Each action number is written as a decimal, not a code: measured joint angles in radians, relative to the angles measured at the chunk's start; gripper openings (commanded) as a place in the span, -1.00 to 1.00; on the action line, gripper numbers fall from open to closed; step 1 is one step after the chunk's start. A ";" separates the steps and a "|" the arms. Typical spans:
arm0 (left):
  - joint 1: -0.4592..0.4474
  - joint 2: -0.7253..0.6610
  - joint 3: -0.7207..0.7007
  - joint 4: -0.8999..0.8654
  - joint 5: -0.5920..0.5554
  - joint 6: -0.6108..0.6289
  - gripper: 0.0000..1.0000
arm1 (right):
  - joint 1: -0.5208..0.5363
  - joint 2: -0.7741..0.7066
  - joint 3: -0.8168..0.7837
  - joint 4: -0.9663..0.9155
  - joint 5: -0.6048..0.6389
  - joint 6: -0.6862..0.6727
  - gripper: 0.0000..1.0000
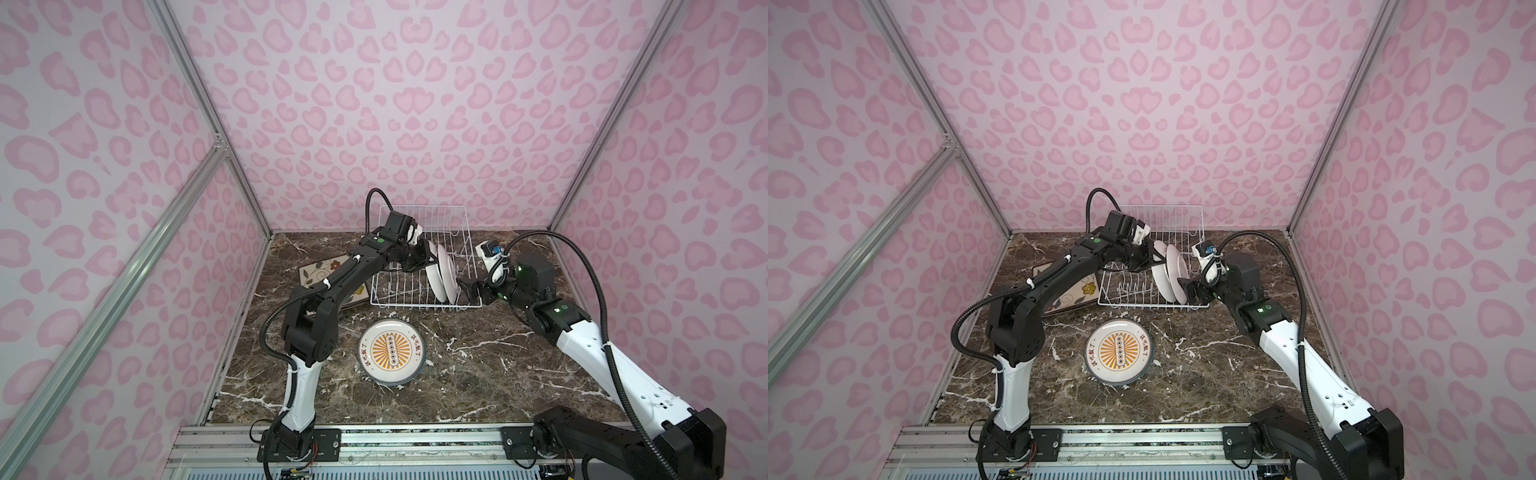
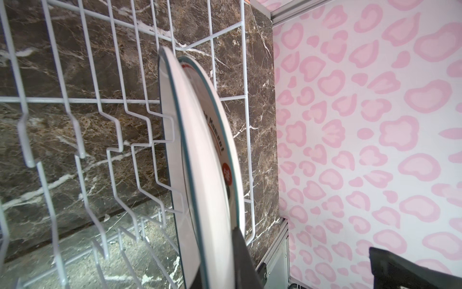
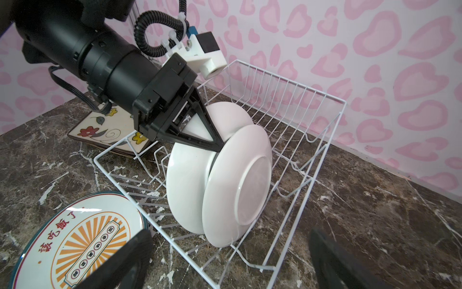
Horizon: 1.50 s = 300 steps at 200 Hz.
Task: Unload the plates from the dish rack
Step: Pick up a plate from the dish rack.
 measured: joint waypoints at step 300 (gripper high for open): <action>0.080 -0.281 -0.192 0.037 0.073 -0.031 -0.93 | 0.001 0.050 0.050 0.128 0.124 0.176 0.99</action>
